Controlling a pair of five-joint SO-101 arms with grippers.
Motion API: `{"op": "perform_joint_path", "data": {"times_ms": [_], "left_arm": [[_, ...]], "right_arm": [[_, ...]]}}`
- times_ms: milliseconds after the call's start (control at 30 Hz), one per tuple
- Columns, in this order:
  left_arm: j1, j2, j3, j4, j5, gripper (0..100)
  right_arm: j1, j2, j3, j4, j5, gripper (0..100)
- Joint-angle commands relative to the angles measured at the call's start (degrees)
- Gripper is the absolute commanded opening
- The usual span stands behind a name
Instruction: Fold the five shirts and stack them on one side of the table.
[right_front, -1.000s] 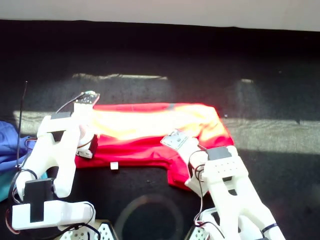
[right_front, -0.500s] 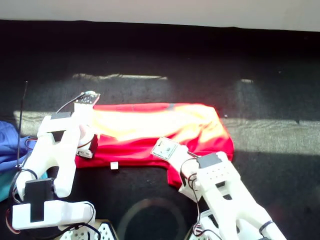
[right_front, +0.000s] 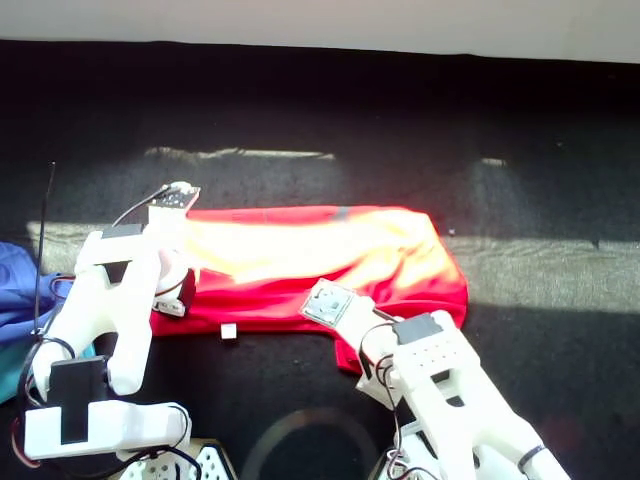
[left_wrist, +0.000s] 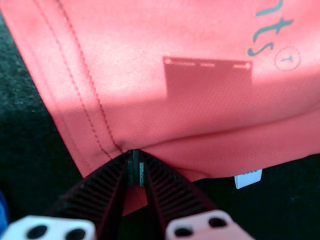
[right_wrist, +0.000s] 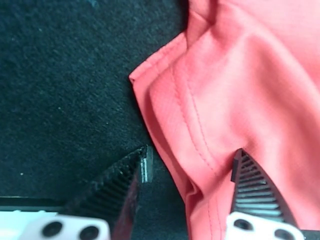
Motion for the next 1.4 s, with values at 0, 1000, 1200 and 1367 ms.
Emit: {"op": "perform_joint_path", "data": {"times_ms": [0,1000,1200,1367], "left_arm": [[-2.3,0.4,0.0,-2.0,-0.6,1],[-2.3,0.4,0.0,-2.0,-0.6,1],[-2.3,0.4,0.0,-2.0,-0.6,1],[-2.3,0.4,0.0,-2.0,-0.6,1]], "right_arm": [[-0.2,0.0,3.7,-2.4,0.6,19.7],[11.3,28.8,-49.7,5.5,4.7,0.8],[11.6,45.6,-65.0,6.1,3.4,6.3],[12.1,51.5,-73.5,6.5,-7.5,18.7]]}}
